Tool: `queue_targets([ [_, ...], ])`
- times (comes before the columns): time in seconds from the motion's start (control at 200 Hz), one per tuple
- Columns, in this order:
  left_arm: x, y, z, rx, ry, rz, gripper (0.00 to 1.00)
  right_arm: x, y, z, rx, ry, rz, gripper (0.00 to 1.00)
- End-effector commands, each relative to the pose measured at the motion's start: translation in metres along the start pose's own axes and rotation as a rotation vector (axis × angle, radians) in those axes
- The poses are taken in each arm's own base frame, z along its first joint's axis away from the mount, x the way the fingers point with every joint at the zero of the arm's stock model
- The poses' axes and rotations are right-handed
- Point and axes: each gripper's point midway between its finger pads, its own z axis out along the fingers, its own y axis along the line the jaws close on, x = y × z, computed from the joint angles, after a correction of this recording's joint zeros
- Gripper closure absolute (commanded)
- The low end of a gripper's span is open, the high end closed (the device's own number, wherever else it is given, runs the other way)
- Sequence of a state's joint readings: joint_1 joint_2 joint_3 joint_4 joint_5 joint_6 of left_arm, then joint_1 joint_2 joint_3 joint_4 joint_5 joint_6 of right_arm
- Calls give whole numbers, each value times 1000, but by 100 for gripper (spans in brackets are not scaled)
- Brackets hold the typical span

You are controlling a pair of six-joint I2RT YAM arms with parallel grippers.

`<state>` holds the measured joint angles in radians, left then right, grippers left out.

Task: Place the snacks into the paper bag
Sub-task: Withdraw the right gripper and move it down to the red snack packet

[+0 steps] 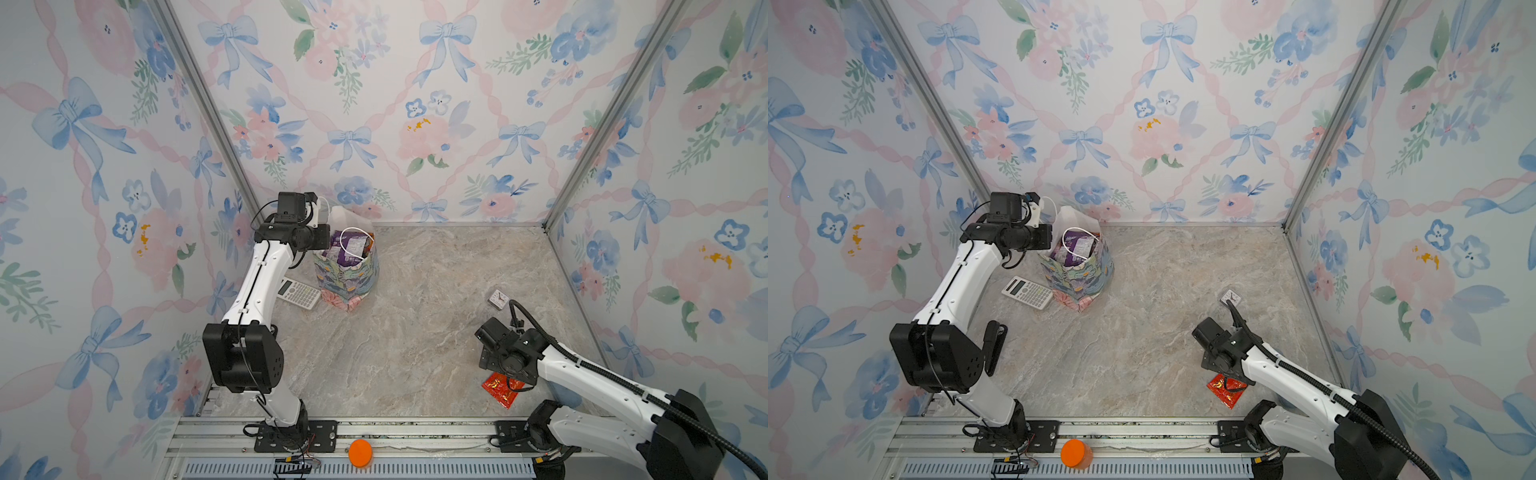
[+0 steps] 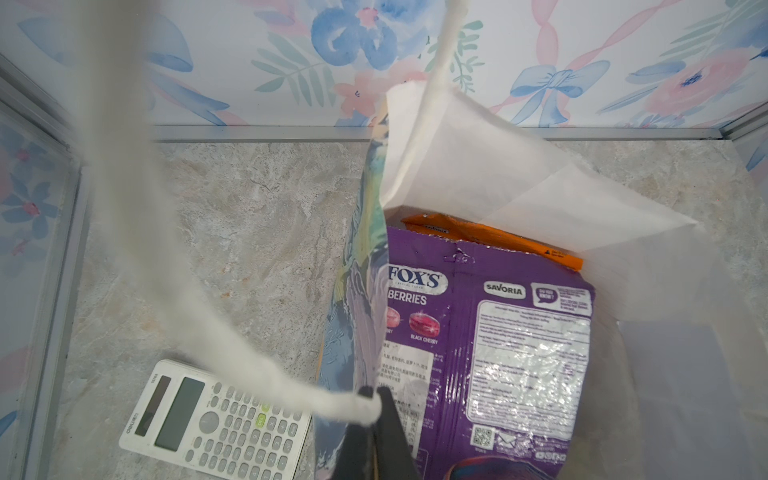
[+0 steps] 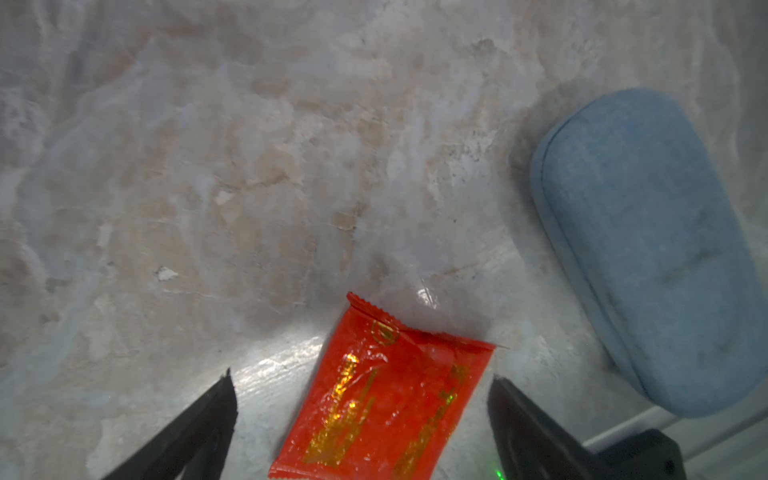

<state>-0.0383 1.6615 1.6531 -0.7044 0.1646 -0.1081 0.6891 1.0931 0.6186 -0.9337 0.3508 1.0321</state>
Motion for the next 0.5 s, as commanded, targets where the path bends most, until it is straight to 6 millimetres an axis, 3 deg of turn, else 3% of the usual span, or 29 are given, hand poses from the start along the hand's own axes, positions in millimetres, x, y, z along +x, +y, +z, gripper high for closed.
queue_targets([
  [0.0,12,1,5,7,40,-11,100,16,-7,3,30,52,28,3],
  [0.32,12,1,7,6,43,-12,100,21,-1,4,-4,76,104,3],
  [0.495,12,1,7,9,44,-13,100,29,20,14,-61,126,171,4],
])
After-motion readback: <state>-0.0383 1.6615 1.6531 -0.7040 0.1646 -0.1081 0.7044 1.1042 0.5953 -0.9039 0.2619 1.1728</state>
